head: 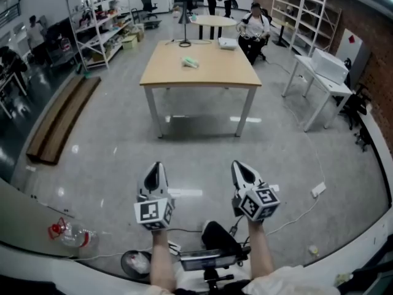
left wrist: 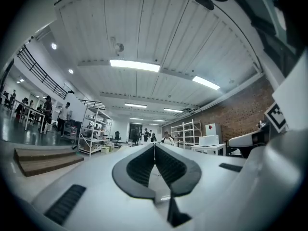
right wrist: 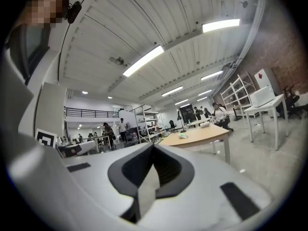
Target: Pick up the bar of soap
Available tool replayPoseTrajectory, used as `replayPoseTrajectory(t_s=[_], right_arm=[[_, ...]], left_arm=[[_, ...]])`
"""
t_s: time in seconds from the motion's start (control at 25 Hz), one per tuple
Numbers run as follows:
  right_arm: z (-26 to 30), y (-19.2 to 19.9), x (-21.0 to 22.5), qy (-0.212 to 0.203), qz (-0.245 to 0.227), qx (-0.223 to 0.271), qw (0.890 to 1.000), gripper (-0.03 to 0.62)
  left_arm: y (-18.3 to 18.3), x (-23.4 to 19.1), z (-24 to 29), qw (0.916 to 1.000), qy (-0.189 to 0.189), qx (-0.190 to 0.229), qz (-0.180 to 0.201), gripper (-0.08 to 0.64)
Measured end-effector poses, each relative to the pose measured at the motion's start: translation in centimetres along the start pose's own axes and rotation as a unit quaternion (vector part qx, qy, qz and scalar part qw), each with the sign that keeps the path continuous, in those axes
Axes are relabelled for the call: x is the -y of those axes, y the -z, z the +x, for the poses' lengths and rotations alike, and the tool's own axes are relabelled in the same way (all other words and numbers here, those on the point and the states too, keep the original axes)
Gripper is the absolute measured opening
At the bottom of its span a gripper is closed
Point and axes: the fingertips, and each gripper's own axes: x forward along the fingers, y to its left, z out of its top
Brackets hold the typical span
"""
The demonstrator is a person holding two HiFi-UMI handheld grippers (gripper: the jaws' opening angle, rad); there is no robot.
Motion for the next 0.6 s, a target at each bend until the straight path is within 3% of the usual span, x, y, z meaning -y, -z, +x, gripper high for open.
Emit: replayPoseTrajectory(t_s=[0.16, 0.36, 0.6], right_arm=[[7.6, 1.2, 4.0, -0.006, 0.002, -0.01, 1.0, 0.002], [18.4, 0.2, 12.2, -0.004, 0.008, -0.019, 1.0, 0.002], [32.9, -5.8, 20.7, -0.014, -0.021, 0.003, 1.0, 0.002]], left_arm=[[2.2, -1.6, 7.1, 0.9998, 0.001, -0.007, 0.016, 0.012], [3.0, -4.4, 20.4, 0.9994, -0.01, 0.005, 0.033, 0.012], [2.5, -7.1, 37.1, 0.9994, -0.015, 0.027, -0.014, 0.012]])
